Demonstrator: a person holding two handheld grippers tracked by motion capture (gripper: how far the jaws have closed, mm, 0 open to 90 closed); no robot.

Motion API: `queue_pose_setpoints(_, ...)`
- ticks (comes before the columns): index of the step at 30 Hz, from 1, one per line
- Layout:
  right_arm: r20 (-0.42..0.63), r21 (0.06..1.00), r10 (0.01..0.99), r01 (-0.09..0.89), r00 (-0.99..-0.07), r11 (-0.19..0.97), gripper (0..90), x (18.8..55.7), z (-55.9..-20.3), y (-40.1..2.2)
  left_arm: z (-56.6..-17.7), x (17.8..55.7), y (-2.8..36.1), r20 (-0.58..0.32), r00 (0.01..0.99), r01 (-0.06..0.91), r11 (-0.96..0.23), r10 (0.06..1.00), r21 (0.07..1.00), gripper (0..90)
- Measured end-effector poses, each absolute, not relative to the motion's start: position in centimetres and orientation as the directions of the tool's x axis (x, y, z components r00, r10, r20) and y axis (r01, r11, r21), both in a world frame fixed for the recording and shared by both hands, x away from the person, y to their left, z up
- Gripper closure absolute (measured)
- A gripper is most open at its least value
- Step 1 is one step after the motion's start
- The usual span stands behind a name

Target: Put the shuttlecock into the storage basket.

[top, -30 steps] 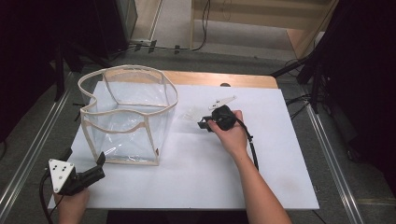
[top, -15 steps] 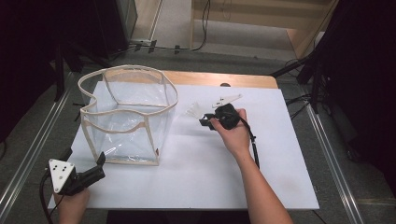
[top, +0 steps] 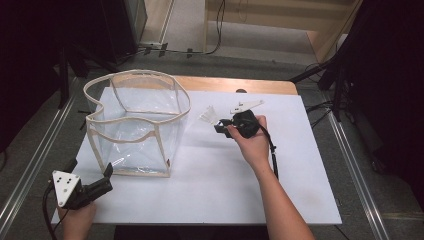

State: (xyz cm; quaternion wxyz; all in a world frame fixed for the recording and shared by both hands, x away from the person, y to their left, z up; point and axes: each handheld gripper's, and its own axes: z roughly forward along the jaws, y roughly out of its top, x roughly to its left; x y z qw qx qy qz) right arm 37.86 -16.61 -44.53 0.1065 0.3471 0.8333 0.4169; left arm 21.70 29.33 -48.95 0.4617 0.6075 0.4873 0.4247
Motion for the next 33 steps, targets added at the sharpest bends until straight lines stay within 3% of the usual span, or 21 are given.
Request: queue_pose_setpoints(33,0.130,0.796,0.693,0.491,-0.709,0.353,63.0,37.2,-43.2,-17.4,-49.0,21.7,29.3,0.075,0.169,0.197,-0.108,0.983,0.974,0.0)
